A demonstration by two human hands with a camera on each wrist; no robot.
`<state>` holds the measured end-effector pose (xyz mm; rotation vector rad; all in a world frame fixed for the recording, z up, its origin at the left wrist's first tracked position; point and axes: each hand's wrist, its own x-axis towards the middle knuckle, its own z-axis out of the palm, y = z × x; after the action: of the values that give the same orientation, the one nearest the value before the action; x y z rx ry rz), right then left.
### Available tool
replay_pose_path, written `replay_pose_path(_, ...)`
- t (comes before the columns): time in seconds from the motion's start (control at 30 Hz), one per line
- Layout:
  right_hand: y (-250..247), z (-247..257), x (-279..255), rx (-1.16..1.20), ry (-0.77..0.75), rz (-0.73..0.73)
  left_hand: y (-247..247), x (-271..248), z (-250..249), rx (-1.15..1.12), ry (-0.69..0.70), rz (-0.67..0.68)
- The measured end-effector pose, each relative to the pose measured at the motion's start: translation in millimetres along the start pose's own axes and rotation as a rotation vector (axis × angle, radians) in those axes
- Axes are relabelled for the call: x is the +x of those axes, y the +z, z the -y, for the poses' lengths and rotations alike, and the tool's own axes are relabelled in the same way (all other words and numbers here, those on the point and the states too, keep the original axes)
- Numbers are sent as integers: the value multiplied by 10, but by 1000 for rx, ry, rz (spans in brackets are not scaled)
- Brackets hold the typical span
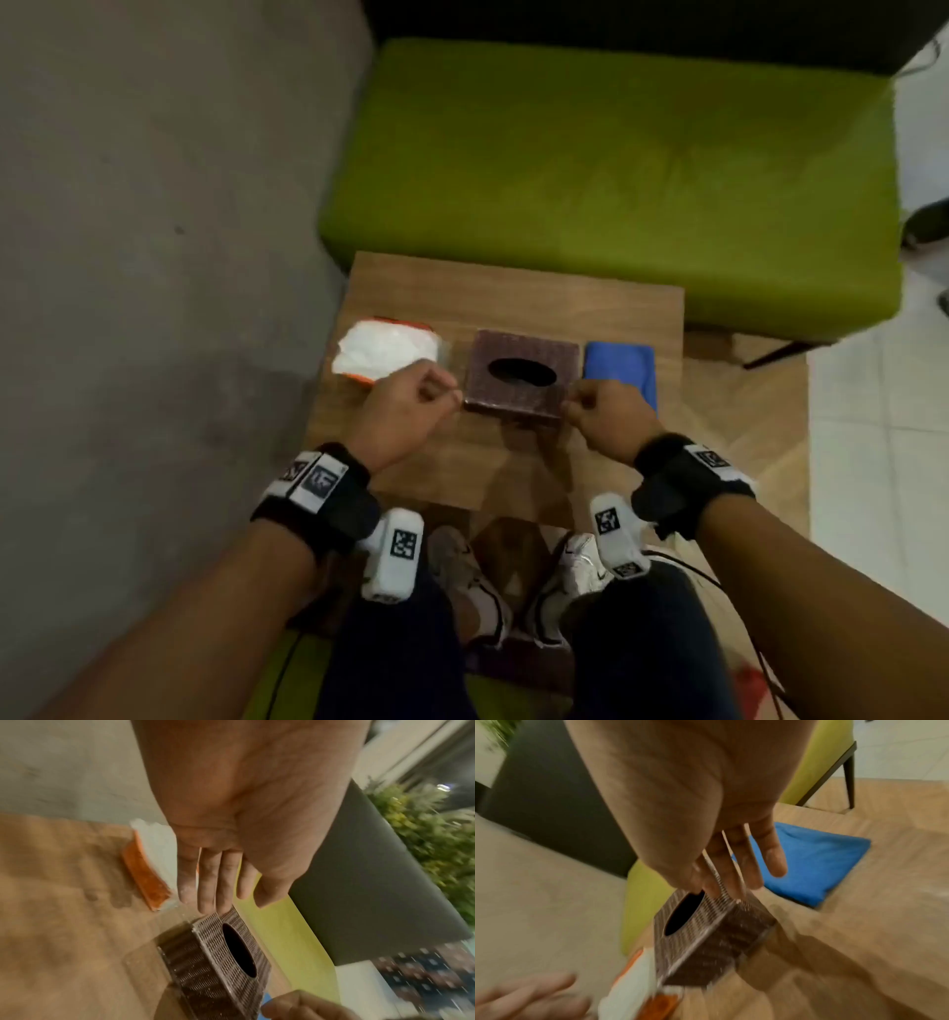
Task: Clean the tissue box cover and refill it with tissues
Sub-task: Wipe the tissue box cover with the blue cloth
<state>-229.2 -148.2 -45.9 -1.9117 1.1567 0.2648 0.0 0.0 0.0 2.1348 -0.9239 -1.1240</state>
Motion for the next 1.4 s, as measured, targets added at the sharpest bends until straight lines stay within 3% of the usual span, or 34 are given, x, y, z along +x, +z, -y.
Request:
replay_pose_path(0.1, 69, -357, 242, -14, 17, -297, 248, 407, 64, 183, 170, -23)
replay_pose_path(0.17, 114, -587, 388, -73, 53, -375, 365, 609, 71, 253, 261, -18)
replay_pose_path(0.27, 268, -889, 521, -169, 76, -378, 415, 774, 231, 297, 287, -75)
replay_pose_path(0.4, 537, -1065, 479, -369, 40, -409, 312, 789, 492, 280, 381, -268)
replay_pose_path(0.47, 679, -1087, 419, -452, 44, -435, 334, 764, 585, 296, 461, -238)
replay_pose_path(0.57, 816, -1076, 384, -516, 57, -448, 467, 746, 651, 451, 583, -68)
replay_pose_path(0.8, 977, -991, 204, -446, 106, -482, 489, 984, 836, 300, 456, 139)
replay_pose_path(1.23, 1118, -1032, 446, -310, 110, -719, 609, 1268, 1051, 313, 578, 67)
replay_pose_path(1.4, 985, -1053, 463, 56, 90, -767, 658, 1257, 1099, 234, 563, 131)
